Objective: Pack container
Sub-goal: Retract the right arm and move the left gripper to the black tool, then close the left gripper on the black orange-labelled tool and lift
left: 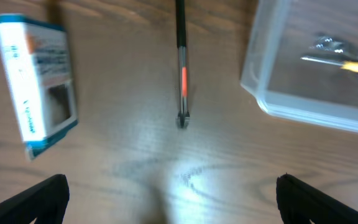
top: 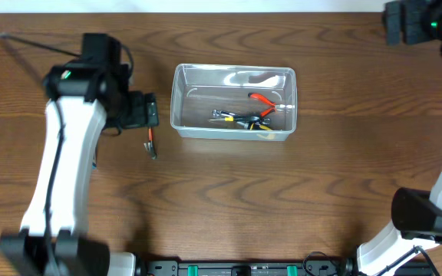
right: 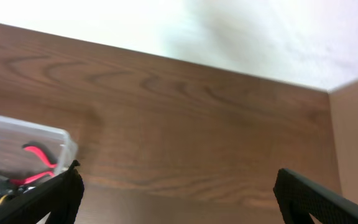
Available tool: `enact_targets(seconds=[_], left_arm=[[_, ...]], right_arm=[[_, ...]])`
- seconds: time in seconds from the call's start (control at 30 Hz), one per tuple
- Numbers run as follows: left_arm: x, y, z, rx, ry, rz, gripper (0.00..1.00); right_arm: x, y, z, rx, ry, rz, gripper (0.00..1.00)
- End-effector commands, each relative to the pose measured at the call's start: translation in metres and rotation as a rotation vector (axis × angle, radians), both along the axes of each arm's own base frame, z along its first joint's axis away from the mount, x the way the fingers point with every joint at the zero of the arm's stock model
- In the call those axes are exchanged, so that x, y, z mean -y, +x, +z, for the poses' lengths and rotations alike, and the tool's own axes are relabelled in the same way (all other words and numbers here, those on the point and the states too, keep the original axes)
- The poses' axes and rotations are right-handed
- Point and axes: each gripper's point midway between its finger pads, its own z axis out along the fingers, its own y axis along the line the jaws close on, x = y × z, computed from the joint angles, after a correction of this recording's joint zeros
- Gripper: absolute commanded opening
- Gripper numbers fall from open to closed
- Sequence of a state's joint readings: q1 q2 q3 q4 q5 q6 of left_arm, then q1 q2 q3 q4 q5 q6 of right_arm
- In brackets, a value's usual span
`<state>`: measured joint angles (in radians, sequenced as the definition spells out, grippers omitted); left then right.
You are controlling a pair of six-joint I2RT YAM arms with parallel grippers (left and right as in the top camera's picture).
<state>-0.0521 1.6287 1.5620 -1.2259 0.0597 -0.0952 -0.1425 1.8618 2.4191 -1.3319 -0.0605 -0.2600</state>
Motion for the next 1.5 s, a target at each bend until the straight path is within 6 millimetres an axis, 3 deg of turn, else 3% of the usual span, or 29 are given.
enact_targets(seconds=[0.0,0.23,0.63,1.23,1.47], left_arm=[[-0.002,0.011,-0.024,-0.044,0.025,-0.059,0.98],[-0.002,0.012,-0.078,-0.116,0.028,-0.075,0.98],[0.000,-0.024,-0.150,-0.187,0.007,-0.083,0.98],[0.000,-0.027,-0.188,-0.239,0.004,-0.052,0.98],[0.014,-0.028,-0.194,-0.250,-0.075,-0.064,0.98]], right_arm=[[0.014,0.008,-0.032,-0.078,0.067,-0.045,0.99],[0.024,0.010,-0.045,-0.097,0.071,-0.065,0.99],[0.024,0.013,-0.053,-0.106,0.073,-0.065,0.99],[0.024,0.013,-0.053,-0.108,0.073,-0.064,0.99],[0.024,0.013,-0.053,-0.108,0.073,-0.064,0.99]])
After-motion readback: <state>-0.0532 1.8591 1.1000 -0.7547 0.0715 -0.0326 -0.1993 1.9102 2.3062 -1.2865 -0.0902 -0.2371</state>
